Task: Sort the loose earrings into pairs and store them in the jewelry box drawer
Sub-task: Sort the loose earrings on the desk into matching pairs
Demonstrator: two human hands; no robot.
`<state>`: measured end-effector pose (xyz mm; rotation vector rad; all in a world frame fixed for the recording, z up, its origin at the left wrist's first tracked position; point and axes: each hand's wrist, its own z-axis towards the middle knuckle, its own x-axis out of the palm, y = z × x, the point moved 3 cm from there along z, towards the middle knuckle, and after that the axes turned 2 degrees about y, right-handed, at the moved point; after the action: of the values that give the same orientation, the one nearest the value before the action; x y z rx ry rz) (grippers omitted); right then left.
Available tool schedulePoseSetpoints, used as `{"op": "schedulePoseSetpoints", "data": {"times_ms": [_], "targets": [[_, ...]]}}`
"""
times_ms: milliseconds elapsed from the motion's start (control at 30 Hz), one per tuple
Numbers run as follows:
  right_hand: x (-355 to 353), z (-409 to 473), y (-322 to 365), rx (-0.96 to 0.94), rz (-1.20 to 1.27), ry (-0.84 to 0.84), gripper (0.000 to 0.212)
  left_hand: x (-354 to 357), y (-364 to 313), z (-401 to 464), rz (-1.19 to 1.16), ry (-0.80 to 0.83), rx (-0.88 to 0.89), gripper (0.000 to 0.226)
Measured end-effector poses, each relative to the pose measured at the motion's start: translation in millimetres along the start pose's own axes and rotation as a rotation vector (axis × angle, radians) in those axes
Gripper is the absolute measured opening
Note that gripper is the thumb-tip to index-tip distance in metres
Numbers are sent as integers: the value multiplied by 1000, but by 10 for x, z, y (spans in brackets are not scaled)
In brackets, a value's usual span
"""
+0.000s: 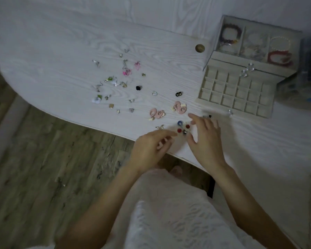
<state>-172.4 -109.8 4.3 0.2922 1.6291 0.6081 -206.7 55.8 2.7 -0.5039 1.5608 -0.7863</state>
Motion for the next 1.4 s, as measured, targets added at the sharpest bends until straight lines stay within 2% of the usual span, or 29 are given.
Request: {"op": "schedulePoseSetpoints", "data": {"times_ms": [67, 200, 333, 433, 533, 700, 900, 1067, 1233, 1400], "targets": [[130, 261, 264, -93, -69, -11, 51, -365, 334, -18, -22, -153, -141, 17], [499, 856, 684, -224, -48, 106, 41, -891, 1107, 37, -217, -393, -485, 17], [856, 1477, 933, -232, -44, 194, 38, -1146, 1676, 196, -90, -378, -600, 33], [1045, 1800, 957, -141, -65, 229, 41, -1158, 1874, 325, -47, -294, -578, 42], [1192, 1923, 974, -99, -33, 260, 30, -1142, 1945, 397, -49, -239, -558, 46], [1349, 1883, 1115, -147, 41, 289, 12, -1182, 1992, 453, -46, -231, -529, 34], [1351, 1864, 1093, -90, 2, 204, 20, -1252, 2114, 420, -109, -231, -529, 34], [1308, 1705, 1287, -193, -71, 114, 24, -1280, 2169, 391, -156, -265, -496, 41], [1504, 1547, 1586, -295, -43, 247, 26, -1286, 2154, 386, -99, -277, -533, 36], [1644, 1517, 1636, -327, -78, 299, 20, -1302, 2128, 453, 22, -230, -462, 19]]}}
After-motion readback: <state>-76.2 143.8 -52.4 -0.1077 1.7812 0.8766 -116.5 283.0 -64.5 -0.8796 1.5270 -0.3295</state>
